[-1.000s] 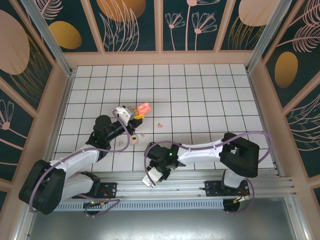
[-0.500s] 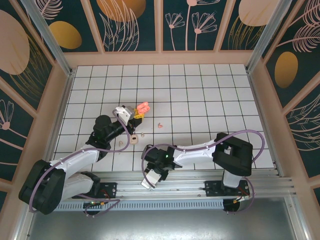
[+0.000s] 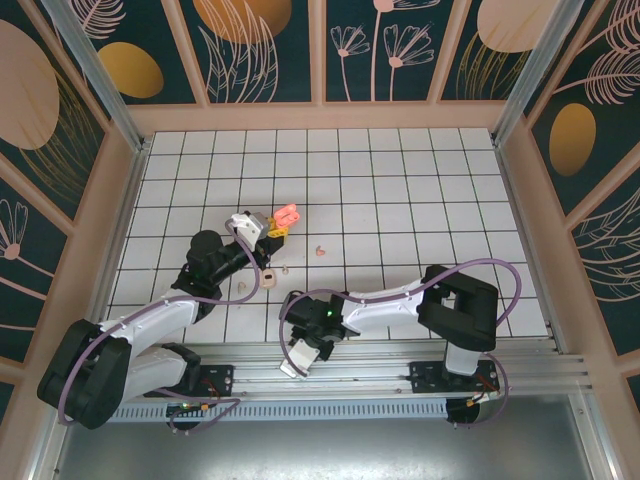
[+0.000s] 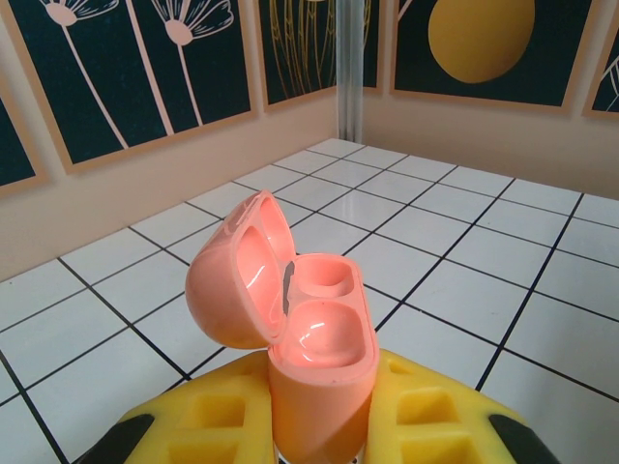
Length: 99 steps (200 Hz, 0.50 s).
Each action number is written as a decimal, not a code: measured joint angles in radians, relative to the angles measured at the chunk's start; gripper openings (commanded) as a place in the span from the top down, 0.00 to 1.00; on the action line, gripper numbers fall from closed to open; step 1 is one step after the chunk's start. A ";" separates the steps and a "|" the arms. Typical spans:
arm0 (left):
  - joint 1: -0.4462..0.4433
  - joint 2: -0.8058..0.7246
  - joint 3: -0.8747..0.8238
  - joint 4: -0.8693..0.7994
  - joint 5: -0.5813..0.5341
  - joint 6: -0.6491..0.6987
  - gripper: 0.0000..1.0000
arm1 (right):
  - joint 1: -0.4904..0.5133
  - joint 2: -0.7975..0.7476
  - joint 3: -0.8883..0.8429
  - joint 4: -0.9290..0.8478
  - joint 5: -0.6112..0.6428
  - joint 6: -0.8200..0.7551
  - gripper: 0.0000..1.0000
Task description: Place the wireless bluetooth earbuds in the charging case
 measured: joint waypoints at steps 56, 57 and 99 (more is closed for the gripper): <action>0.000 0.000 0.000 0.000 0.000 0.000 0.91 | 0.001 -0.004 0.001 -0.001 0.006 0.004 0.77; 0.000 0.000 0.000 0.000 0.000 0.000 0.91 | 0.001 -0.004 0.001 -0.001 0.006 0.004 0.77; 0.000 0.000 0.000 -0.007 0.000 0.000 0.91 | 0.001 -0.069 0.001 0.000 0.005 0.024 0.77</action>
